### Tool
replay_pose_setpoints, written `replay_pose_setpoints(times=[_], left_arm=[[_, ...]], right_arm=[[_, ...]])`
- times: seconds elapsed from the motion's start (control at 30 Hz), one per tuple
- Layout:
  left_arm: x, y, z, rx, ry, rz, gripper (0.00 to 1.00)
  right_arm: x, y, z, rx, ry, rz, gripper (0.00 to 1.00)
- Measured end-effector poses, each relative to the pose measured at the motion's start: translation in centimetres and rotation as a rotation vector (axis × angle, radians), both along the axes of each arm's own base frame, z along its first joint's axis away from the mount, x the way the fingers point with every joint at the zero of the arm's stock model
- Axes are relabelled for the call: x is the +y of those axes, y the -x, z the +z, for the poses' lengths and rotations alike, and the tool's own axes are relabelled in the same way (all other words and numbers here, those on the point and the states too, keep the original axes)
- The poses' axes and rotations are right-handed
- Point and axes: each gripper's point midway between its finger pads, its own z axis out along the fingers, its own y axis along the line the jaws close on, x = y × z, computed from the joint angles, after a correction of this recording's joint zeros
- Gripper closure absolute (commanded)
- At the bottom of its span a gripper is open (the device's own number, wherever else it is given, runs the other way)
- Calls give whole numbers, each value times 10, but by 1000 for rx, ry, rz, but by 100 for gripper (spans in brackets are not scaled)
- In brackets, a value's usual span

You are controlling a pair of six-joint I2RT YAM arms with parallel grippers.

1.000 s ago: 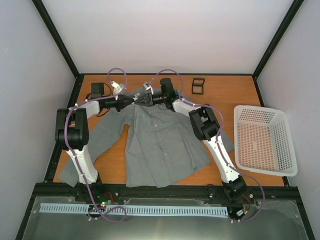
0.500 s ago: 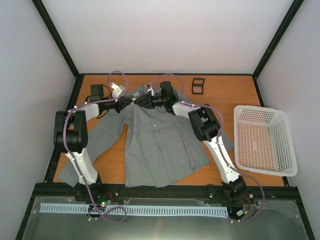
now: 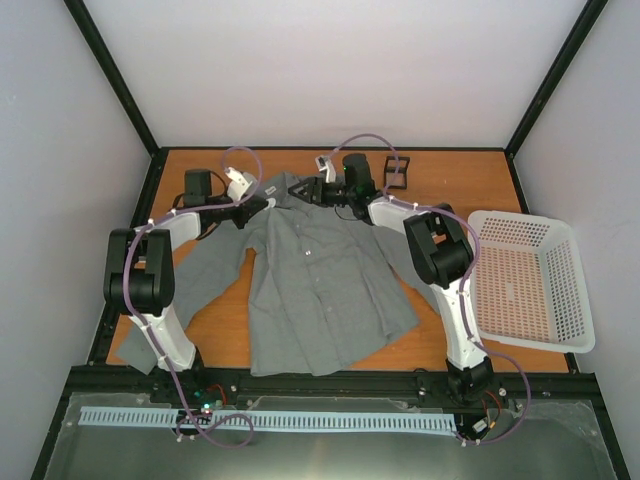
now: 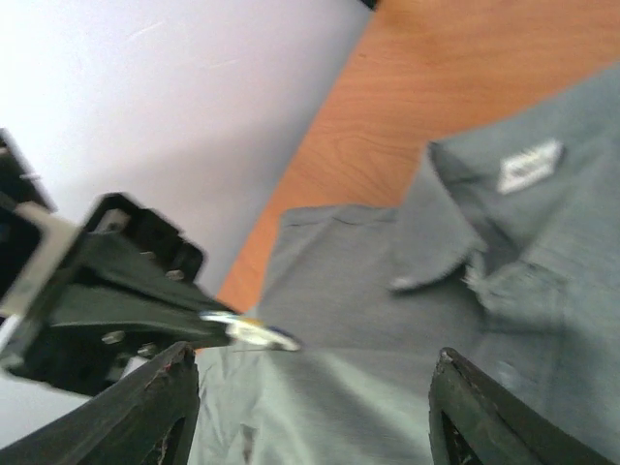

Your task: Pin the brooch onto the clothing

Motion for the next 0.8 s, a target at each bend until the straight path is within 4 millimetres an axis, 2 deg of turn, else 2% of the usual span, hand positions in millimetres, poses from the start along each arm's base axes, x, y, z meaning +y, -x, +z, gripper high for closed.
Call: replay_pose_setpoints(times=[0.1,0.17,0.3,0.47,0.67,0.8], left_arm=[[-2,2,0,10,9,-12,99],[-3,5,1,23,21,-26,99],[-8,7,4,42,49,-58,99],[-13,4,3,70,81,-93,99],[-14,8,1,104,106,-114,99],[-14,6,3,102,113,-118,99]], right_arm=[[4,10,25,-112,-24,76,31],[8,20,29,-164,-35,136,30],[17,32,19,-218,-37,227,32],[34,33,0,-258,-46,307,43],[47,36,-18,-250,-61,364,45],[49,38,-19,-243,-76,372,46]])
